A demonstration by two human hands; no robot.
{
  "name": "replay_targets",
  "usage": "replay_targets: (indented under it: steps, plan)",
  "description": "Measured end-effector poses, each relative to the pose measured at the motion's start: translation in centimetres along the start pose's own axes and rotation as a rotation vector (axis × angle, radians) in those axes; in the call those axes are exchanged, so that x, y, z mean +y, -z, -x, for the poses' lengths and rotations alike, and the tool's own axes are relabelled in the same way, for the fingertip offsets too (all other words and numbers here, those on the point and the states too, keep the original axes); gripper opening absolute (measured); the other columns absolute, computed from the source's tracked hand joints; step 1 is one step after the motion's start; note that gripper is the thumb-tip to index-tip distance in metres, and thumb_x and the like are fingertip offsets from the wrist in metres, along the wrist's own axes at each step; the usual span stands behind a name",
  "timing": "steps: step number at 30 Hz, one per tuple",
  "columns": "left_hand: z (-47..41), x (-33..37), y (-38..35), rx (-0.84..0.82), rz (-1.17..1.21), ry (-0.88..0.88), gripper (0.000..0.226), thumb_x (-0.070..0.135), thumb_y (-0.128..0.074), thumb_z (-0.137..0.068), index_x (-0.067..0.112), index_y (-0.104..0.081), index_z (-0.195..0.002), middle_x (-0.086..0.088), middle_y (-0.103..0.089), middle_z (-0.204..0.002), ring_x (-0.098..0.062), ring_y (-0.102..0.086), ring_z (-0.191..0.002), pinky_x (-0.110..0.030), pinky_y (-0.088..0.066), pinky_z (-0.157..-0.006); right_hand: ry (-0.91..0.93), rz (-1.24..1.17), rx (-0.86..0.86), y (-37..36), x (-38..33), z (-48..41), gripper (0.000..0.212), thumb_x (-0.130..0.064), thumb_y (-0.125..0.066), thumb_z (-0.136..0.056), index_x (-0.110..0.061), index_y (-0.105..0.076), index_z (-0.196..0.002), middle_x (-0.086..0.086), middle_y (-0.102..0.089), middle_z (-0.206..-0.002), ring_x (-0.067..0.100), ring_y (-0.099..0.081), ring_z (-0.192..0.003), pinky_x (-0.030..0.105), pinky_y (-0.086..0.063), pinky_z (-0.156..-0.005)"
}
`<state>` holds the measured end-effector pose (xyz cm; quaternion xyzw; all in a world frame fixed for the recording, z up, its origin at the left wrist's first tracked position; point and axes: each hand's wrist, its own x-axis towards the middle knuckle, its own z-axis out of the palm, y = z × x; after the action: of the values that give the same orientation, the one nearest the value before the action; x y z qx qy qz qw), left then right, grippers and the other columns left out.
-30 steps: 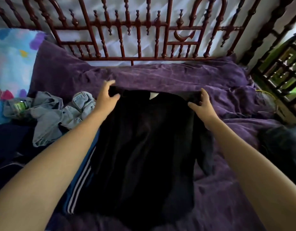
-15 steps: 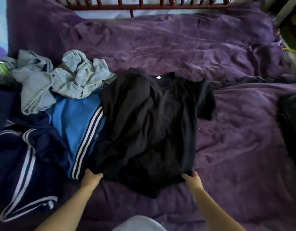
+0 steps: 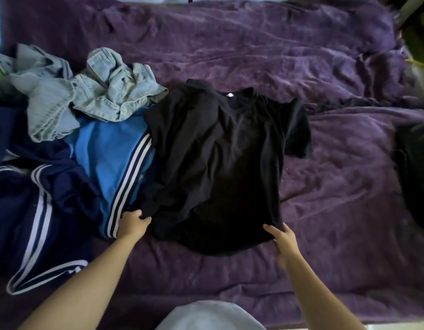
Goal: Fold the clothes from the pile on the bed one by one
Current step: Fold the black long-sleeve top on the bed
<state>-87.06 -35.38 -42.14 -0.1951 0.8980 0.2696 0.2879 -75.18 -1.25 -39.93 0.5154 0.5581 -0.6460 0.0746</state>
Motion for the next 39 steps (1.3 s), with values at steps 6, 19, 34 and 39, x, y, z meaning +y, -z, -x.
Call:
replay_targets:
  steps: [6,19,34,39]
  plan:
    - [1.6,1.0,0.8,-0.007,0.694,0.145,0.020,0.013,-0.041,-0.092,0.005,-0.059,-0.092,-0.013,-0.056,-0.102,-0.029,-0.053,-0.093,-0.036,-0.040,-0.080,0.082,0.009,0.027,1.5,-0.7,1.3,0.008,-0.011,-0.063,-0.087,-0.010,-0.056,-0.092,0.015,-0.061,-0.092,0.026,-0.057,-0.084,0.037,-0.046,-0.070]
    - [8.5,-4.7,-2.6,-0.193,0.661,0.345,0.044,0.030,-0.064,-0.088,0.002,-0.057,-0.121,-0.010,-0.059,-0.118,-0.025,-0.056,-0.101,-0.033,-0.043,-0.088,-0.342,0.359,-0.013,12.9,3.5,3.6,0.019,-0.011,-0.072,-0.079,-0.007,-0.060,-0.095,0.008,-0.063,-0.086,0.024,-0.056,-0.080,0.029,-0.043,-0.059]
    - [10.4,-9.2,0.4,-0.347,1.074,0.378,0.021,0.000,-0.056,-0.087,0.018,-0.064,-0.095,-0.009,-0.064,-0.097,-0.023,-0.059,-0.092,-0.036,-0.049,-0.072,-0.021,-0.356,0.456,14.9,6.1,7.2,0.025,0.008,-0.055,-0.084,-0.010,-0.045,-0.070,0.001,-0.042,-0.035,0.006,-0.034,-0.023,0.010,-0.030,-0.033]
    - [10.5,-11.7,0.7,-0.345,0.637,0.337,0.030,-0.003,-0.065,-0.081,0.015,-0.061,-0.105,-0.011,-0.064,-0.101,-0.027,-0.059,-0.090,-0.038,-0.050,-0.072,0.032,0.109,0.618,15.6,7.7,8.0,0.008,0.009,-0.055,-0.078,0.007,-0.058,-0.085,0.013,-0.048,-0.076,0.019,-0.044,-0.058,0.026,-0.036,-0.044]
